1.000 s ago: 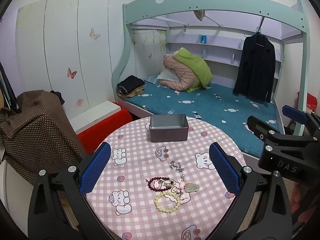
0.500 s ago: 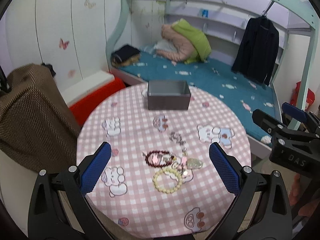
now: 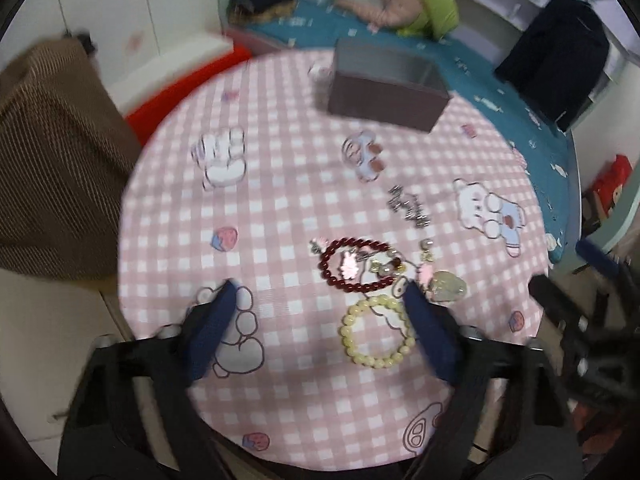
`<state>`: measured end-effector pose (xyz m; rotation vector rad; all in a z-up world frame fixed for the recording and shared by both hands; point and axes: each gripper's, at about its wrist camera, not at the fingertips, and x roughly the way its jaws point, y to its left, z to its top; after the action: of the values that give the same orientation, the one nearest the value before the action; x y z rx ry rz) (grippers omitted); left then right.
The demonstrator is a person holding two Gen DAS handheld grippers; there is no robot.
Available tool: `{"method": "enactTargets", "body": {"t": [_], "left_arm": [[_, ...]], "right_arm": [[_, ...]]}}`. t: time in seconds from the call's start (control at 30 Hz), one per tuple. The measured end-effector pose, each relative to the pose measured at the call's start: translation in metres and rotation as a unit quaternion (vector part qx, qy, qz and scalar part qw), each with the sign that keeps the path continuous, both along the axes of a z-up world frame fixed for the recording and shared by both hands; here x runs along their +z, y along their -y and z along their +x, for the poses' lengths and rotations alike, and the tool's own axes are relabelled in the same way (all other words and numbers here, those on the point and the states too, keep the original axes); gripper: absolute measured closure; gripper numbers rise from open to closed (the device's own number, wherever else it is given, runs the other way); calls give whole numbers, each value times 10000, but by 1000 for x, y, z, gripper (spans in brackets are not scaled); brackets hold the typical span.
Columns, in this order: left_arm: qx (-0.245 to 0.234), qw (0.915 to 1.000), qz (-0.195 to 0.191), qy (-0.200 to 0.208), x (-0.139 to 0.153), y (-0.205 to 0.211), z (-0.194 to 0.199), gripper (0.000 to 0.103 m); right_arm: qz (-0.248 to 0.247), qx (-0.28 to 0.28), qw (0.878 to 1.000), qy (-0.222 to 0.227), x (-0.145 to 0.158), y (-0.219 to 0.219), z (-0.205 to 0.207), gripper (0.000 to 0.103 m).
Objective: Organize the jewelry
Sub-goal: 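Grasp the dark red bead bracelet with the left gripper while the right gripper grasps the yellow bead bracelet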
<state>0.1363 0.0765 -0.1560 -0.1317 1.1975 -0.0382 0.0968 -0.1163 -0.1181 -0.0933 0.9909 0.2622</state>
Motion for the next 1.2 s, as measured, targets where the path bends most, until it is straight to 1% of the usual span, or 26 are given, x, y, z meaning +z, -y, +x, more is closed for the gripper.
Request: {"method": "enactTargets", "body": {"t": [0.07,0.2,0.27,0.3,0.37,0.4,0.43,0.5,0.57,0.6,0.63,0.67,0.7,0.73,0.87,0.97,1.03,1.1,1.17,1.2], "left_arm": [[105,9996,-86,-266,-14,-7,11,28],[132,9973,-245,-677,-37,-13,32,38],[123,9959,-329,-830,-46,-13,42,40],[103,9952,-348,-913,-50,-11,46,42],[64,9935,-294,-1095,-60,-9,55,44],[60,9925,-241,-1199,-65,-8,57,47],[57,9910,-217,-1319,-70,-7,59,52],[17,9912,-164,-1315,-71,-4,61,53],[-58,9909,-13,-1344,-72,1,63,56],[-106,9904,99,-1372,-72,3,64,60],[-208,9893,260,-1418,-73,6,64,66],[-283,9888,303,-1433,-72,8,65,71],[-318,9884,320,-1449,-72,9,66,88],[-318,9880,303,-1479,-72,10,66,95],[-229,9879,-20,-1531,-73,2,67,95],[-103,9893,-297,-1424,-66,-7,65,95],[54,9897,-544,-1323,-57,-17,60,96],[231,9865,-1055,-1231,-46,-28,57,96],[298,9852,-1342,-1021,-32,-34,53,96],[309,9843,-1462,-938,-28,-35,51,96]], "right_arm": [[-78,47,9998,-179,-9,-3,5,8],[-242,148,9989,-370,-21,-10,15,8],[-297,186,9984,-449,-26,-13,20,8],[-316,198,9981,-500,-28,-14,22,8],[-326,203,9975,-595,-32,-17,26,8],[-331,210,9973,-626,-33,-19,28,8],[-340,231,9970,-660,-35,-20,28,8],[-377,264,9966,-687,-36,-23,30,8],[-413,295,9962,-706,-37,-26,31,8],[-436,314,9960,-711,-38,-28,32,8],[-465,347,9957,-718,-39,-29,32,8],[-491,377,9955,-721,-40,-31,33,8],[-510,411,9953,-718,-40,-33,32,8],[-511,435,9951,-722,-41,-33,33,8],[-454,491,9947,-786,-44,-36,33,8],[-364,611,9944,-779,-43,-38,33,9],[-269,742,9936,-806,-43,-41,34,19],[-157,874,9919,-904,-44,-44,33,36],[3,1056,9890,-1034,-49,-49,33,45],[19,1143,9877,-1067,-50,-52,32,47]]}}
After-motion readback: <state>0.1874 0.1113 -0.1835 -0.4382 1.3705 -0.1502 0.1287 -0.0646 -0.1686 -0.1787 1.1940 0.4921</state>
